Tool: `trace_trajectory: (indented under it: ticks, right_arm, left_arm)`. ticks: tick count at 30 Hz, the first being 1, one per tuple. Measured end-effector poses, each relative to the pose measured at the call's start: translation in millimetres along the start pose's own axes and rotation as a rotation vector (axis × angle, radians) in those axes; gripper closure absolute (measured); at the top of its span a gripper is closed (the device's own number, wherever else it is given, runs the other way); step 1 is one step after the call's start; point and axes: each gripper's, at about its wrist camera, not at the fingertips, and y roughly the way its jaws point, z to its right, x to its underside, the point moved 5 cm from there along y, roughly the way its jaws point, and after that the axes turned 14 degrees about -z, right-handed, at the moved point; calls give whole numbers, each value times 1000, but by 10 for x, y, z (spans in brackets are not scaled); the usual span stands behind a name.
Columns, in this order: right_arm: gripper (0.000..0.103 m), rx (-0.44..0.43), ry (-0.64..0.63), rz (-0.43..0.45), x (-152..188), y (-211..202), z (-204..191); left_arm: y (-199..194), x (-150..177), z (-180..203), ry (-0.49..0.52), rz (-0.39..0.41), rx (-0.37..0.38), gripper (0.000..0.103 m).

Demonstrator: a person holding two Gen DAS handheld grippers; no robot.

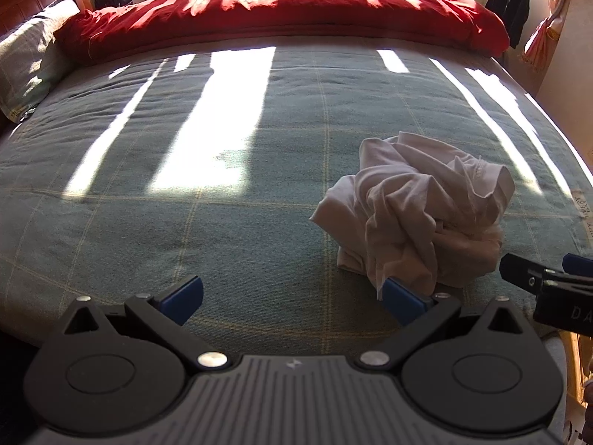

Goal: Fold clothes
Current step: 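Move both tools toward the crumpled white T-shirt on the bed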

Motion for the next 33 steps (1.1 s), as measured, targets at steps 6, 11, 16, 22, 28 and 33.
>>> trace_trajectory:
  ticks: [6, 11, 16, 22, 28, 33]
  right_arm:
    - [0, 5, 6, 9, 11, -8, 58]
    - [0, -3, 9, 7, -88, 35, 21]
    - [0, 17, -45, 41, -163, -3, -66]
    - [0, -43, -36, 47, -237, 23, -96]
    - [0, -76, -54, 80, -216, 85, -37]
    - [0, -169, 16, 42, -187, 186, 79]
  left_arm:
    - [32, -4, -16, -16, -9, 24, 0]
    - [34, -34, -38, -12, 8, 32, 0]
    - [63, -114, 0, 14, 36, 26, 0]
    - [185, -124, 14, 18, 25, 44, 0]
    - [202, -127, 11, 48, 117, 92, 0]
    - [217, -114, 20, 36, 146, 125, 0]
